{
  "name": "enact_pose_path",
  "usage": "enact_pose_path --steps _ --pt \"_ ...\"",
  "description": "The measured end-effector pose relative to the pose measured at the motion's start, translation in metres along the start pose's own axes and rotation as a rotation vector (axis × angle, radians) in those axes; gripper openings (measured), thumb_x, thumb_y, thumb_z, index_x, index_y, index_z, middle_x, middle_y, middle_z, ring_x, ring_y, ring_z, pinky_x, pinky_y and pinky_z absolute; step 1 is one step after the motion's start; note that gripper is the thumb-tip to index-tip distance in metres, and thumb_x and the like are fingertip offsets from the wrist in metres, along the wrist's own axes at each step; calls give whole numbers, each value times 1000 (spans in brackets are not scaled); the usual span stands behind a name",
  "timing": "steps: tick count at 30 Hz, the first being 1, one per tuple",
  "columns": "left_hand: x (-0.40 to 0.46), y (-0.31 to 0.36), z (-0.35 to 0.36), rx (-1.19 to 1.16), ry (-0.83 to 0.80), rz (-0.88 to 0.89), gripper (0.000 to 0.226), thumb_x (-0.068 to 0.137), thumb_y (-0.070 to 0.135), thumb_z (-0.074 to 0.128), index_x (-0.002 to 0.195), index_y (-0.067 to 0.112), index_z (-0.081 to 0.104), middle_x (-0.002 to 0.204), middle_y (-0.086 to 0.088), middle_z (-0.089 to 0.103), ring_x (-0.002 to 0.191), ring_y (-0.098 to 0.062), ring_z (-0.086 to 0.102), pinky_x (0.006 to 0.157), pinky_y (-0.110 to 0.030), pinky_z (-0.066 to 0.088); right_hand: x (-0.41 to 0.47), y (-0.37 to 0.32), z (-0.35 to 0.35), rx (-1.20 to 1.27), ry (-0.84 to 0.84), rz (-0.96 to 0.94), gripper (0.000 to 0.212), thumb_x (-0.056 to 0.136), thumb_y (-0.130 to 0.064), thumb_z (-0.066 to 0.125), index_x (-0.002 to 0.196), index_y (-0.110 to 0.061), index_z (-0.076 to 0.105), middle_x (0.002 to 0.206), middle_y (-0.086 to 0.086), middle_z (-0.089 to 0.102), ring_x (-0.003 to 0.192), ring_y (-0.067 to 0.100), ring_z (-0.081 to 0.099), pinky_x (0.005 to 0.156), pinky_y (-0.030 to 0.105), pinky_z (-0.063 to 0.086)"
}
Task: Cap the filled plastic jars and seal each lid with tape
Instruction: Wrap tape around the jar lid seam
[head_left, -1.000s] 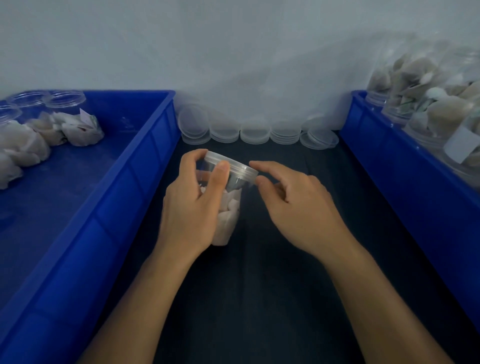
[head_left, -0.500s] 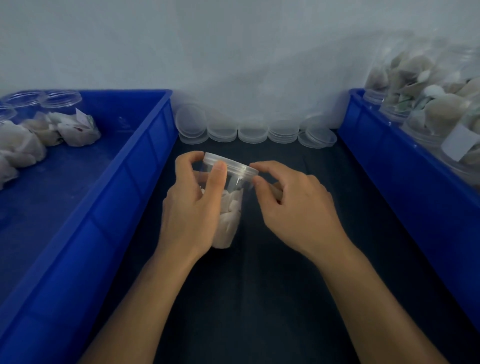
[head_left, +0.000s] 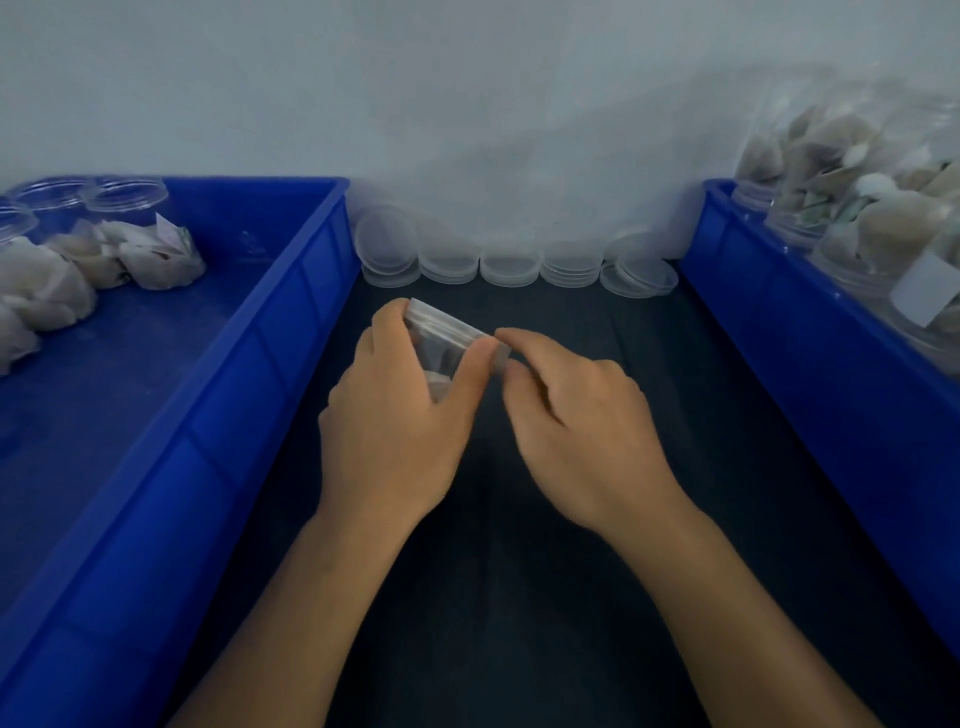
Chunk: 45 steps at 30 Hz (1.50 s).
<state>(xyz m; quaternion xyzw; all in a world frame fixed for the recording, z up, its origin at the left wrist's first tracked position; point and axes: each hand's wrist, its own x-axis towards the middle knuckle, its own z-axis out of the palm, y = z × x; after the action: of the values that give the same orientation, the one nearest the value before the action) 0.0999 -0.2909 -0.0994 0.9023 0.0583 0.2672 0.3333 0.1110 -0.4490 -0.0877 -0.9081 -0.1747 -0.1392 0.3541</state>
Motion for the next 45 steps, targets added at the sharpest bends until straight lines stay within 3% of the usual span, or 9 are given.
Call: enact_pose_path --steps 5,11,25,29,33,35,37,40,45 --pt "4 -5 -3 -108 -4 -82 73 85 88 40 137 37 46 116 19 62 93 7 58 70 -20 42 1 4 -3 49 -55 17 43 107 -46 39 150 -43 43 58 -12 57 60 13 58 68 42 50" --pt "1 -2 -2 -294 -28 -138 60 84 85 44 125 42 53 110 23 66 100 4 65 92 -41 58 5 7 -6 -44 -64 29 46 105 -55 32 147 -39 41 63 -10 57 65 19 61 71 47 53" --pt "2 -5 -5 -439 -99 -121 58 86 81 49 121 36 62 111 21 72 100 3 70 81 -30 54 7 18 -9 63 -108 25 34 105 -54 42 138 -57 49 63 -35 56 59 3 52 63 29 35" --pt "3 -8 -8 -474 -138 -117 55 88 79 46 123 37 58 114 23 70 103 -1 70 92 -42 58 7 16 -7 103 -106 24 34 104 -51 44 137 -53 53 65 -40 55 61 1 51 67 29 38" --pt "1 -5 -7 -396 -104 -80 60 94 76 37 144 43 29 120 17 66 108 -6 68 96 -50 57 6 13 -4 106 -80 37 36 104 -51 43 138 -48 55 66 -35 57 62 4 52 68 32 41" --pt "-1 -2 -7 -254 17 3 55 100 72 34 143 37 31 127 13 60 109 -7 66 90 -48 58 5 11 -3 95 -60 41 37 104 -53 43 138 -48 55 67 -32 59 62 5 54 68 32 43" --pt "-4 1 -7 -135 136 73 47 104 65 36 136 31 41 126 11 60 104 -6 63 80 -38 58 3 8 -2 82 -45 35 36 104 -53 44 138 -46 56 69 -27 62 64 6 58 67 34 46" --pt "-11 6 -1 -35 107 72 55 103 66 37 145 30 38 132 11 58 102 1 58 77 -23 51 3 5 -2 71 -35 49 38 105 -53 43 139 -43 57 69 -17 62 69 9 62 72 41 54" --pt "-14 9 6 -11 52 32 72 100 76 33 156 30 30 141 8 57 117 -11 62 91 -47 58 3 7 -7 108 -55 84 39 108 -40 40 143 -43 56 79 -14 68 81 13 66 83 46 55"
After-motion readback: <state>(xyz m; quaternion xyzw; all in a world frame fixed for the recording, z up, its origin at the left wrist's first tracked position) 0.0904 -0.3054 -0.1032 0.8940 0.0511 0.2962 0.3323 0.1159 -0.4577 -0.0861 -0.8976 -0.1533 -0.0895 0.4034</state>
